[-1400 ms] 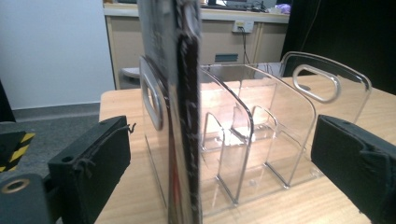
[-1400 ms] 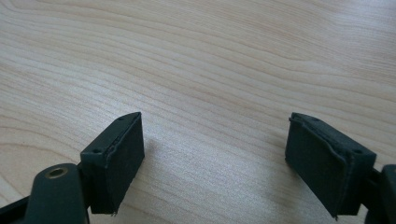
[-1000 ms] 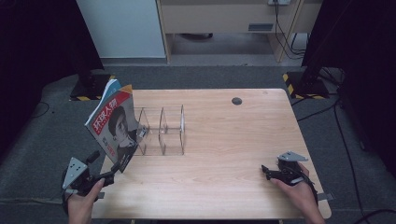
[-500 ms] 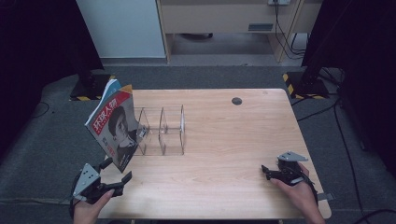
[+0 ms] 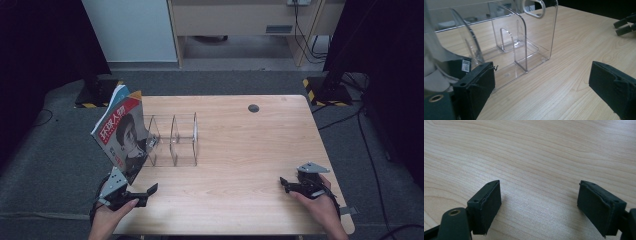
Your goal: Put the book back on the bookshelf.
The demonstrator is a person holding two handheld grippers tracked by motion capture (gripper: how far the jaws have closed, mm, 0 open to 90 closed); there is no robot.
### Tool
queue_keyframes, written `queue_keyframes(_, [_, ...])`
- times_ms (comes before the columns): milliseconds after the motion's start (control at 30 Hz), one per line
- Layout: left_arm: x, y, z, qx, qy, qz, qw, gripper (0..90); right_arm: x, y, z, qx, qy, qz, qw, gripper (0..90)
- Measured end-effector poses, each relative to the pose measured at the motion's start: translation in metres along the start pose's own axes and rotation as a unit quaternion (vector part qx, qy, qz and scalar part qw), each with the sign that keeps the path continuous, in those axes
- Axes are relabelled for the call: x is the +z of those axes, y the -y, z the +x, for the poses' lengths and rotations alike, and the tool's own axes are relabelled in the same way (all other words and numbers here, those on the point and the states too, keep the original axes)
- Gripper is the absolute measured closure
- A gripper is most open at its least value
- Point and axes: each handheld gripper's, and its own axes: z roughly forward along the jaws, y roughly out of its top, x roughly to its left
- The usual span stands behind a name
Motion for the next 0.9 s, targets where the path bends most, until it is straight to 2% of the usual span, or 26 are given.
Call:
queue_keyframes(167, [0.01, -0.006, -0.004, 0.013, 0.018, 0.011, 0.9997, 5.7, 0.0, 0.0, 0.0, -0.001, 0.0, -0.001, 1.0, 19.4])
queue_keyframes(267, [0.015, -0.01, -0.007, 0.019, 0.013, 0.016, 0.9996, 4.3, 0.0, 0.0, 0.0, -0.001, 0.0, 0.0, 1.0, 19.4])
queue_keyframes(467, [0.03, -0.017, -0.015, 0.032, 0.039, 0.038, 0.998, 4.4, 0.0, 0.0, 0.0, -0.001, 0.0, 0.0, 1.0, 19.4])
queue_keyframes(567, [0.038, -0.023, -0.024, 0.052, 0.059, 0.051, 0.9956, 4.6, 0.0, 0.0, 0.001, 0.001, 0.001, -0.001, 1.0, 19.5])
queue_keyframes(667, [0.045, -0.029, -0.033, 0.052, 0.079, 0.055, 0.994, 4.7, 0.0, 0.001, 0.001, 0.0, 0.002, -0.001, 1.0, 19.5])
queue_keyframes(767, [0.054, -0.033, -0.041, 0.065, 0.094, 0.066, 0.9912, 5.0, 0.0, 0.001, 0.001, 0.0, 0.002, -0.001, 1.0, 19.5])
queue_keyframes(900, [0.068, -0.035, -0.053, 0.072, 0.112, 0.081, 0.9878, 5.2, -0.001, 0.001, 0.001, 0.0, 0.002, -0.001, 1.0, 19.5])
